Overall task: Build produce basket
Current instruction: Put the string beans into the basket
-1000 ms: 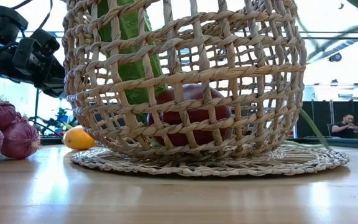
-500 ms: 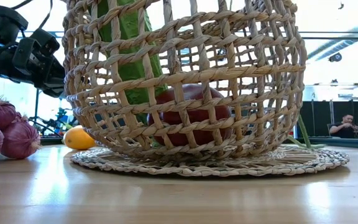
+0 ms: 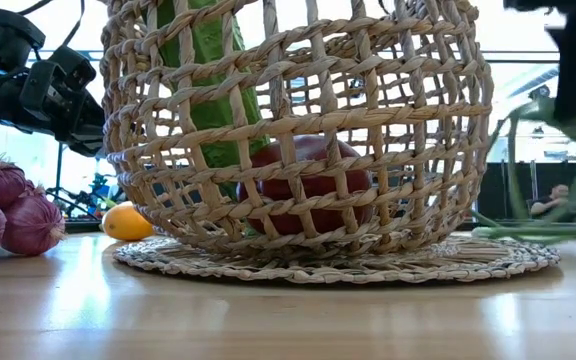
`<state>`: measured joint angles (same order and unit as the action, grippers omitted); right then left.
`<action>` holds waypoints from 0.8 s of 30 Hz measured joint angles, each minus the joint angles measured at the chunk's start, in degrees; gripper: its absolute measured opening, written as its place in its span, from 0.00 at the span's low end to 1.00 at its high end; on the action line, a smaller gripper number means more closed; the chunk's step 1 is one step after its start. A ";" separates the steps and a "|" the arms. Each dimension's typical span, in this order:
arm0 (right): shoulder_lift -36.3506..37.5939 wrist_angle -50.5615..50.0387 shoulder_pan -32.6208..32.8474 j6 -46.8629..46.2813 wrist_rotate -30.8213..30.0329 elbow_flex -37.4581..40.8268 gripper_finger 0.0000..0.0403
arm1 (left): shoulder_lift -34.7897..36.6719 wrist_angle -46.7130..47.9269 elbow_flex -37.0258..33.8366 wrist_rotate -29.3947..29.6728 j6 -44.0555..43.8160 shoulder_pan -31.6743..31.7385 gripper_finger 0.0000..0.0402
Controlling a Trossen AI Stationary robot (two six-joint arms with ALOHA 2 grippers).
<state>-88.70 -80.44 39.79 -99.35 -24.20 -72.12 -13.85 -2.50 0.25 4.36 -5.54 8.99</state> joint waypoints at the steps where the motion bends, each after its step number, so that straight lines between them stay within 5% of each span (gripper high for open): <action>1: 0.53 2.90 -0.47 1.48 0.99 1.98 0.04 | -0.01 0.02 0.00 0.00 -0.01 -0.01 0.00; 6: 3.25 16.52 -3.85 8.42 5.19 11.45 0.04 | 0.00 0.00 0.00 0.00 0.00 0.00 0.00; 13: 4.79 18.34 -6.67 8.88 5.20 17.95 0.09 | 0.00 0.02 0.00 0.00 0.00 -0.02 0.00; 20: 8.76 18.14 -7.14 10.99 6.27 16.64 0.27 | 0.00 0.00 0.00 0.00 -0.01 0.00 0.00; 24: 11.35 17.82 -7.00 11.01 12.91 14.16 0.39 | 0.00 0.00 0.00 0.00 -0.02 0.00 0.00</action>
<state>-77.35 -62.62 32.79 -88.34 -11.29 -57.96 -13.85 -2.50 0.25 4.36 -5.56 8.99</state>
